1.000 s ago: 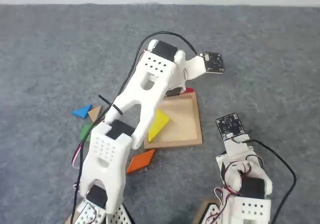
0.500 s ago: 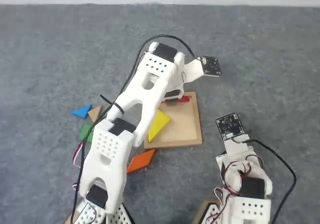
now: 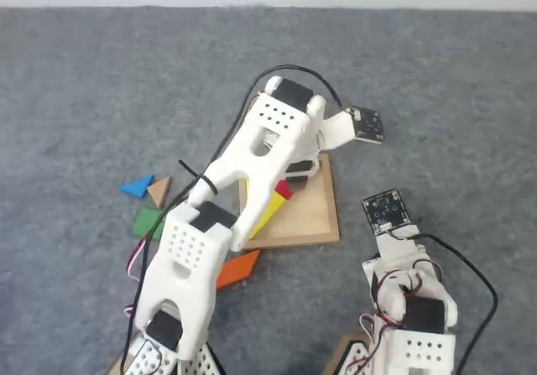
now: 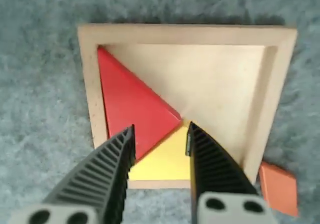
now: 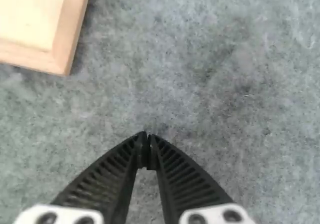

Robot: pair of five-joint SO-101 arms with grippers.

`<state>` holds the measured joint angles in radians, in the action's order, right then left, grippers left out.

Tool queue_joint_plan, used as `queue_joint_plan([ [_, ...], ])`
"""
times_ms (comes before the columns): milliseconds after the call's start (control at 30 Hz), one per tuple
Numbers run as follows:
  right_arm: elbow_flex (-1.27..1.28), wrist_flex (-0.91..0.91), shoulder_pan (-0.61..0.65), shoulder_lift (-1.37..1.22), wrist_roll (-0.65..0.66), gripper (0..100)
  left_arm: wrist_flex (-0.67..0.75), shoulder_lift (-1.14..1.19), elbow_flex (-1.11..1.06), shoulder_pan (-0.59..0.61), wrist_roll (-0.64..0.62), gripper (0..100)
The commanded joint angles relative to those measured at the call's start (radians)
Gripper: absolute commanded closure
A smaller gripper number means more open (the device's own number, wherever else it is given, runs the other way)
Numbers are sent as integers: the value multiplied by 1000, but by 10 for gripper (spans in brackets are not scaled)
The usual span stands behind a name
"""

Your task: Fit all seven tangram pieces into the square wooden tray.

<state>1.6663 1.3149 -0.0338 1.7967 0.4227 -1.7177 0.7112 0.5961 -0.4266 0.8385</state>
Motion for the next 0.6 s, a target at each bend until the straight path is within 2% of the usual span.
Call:
queue_joint_plan([
  [0,17,1,4,16,8,991,-35,-28,44,5,-5,838],
  [167,17,1,4,16,8,991,-35,-52,56,25,-130,853],
  [333,17,1,4,16,8,991,-38,-249,50,34,-331,882],
  [467,17,1,4,16,8,991,-34,-476,-93,48,-459,885],
  [567,17,1,4,16,8,991,9,-646,-315,74,-592,885],
])
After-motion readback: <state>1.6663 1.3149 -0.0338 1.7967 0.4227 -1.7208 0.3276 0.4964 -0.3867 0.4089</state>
